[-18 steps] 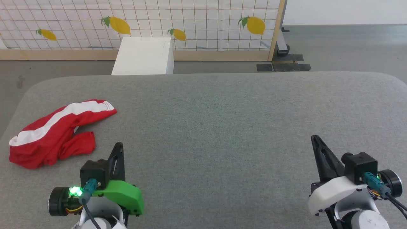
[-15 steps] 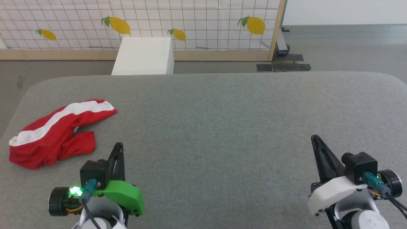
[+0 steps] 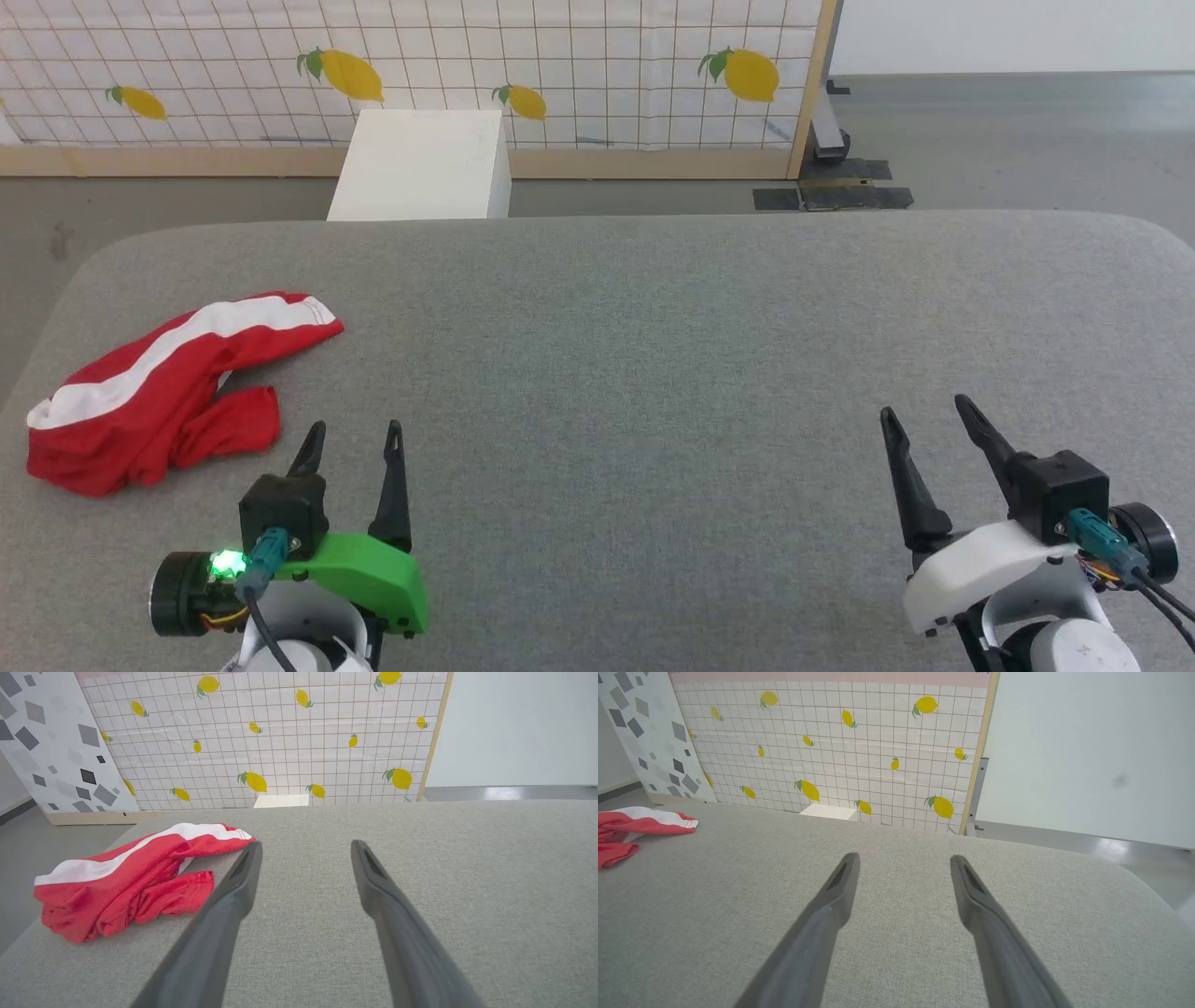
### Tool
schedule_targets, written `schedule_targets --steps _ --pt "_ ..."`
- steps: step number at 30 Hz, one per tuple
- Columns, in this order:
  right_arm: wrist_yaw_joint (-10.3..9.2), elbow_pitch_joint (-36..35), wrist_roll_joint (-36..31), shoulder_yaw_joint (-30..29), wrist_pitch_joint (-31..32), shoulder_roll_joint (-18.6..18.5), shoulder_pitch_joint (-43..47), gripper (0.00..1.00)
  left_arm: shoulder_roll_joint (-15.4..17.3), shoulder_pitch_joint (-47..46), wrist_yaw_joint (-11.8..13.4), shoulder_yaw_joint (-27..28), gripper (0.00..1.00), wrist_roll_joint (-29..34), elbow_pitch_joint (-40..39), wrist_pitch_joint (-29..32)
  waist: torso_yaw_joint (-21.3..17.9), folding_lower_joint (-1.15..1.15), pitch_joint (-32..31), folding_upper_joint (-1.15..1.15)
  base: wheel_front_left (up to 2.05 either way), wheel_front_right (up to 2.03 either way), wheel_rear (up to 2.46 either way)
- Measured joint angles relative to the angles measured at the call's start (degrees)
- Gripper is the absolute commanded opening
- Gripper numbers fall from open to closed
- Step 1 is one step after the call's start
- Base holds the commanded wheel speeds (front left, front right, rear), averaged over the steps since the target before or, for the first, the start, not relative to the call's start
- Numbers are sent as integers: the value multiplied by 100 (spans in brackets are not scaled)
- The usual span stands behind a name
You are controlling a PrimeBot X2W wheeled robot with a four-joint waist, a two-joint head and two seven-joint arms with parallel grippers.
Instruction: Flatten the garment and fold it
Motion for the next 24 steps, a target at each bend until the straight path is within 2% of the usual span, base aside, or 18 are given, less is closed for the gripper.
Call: schedule_targets --steps 12,24 --pt "0 144 113 -4 -152 0 0 100 0 -1 24 -27 100 -73 102 -131 91 0 -12 0 0 0 0" --pt "0 278 269 13 -287 0 0 100 3 -1 58 -36 100 -164 199 -282 346 0 -33 0 0 0 0"
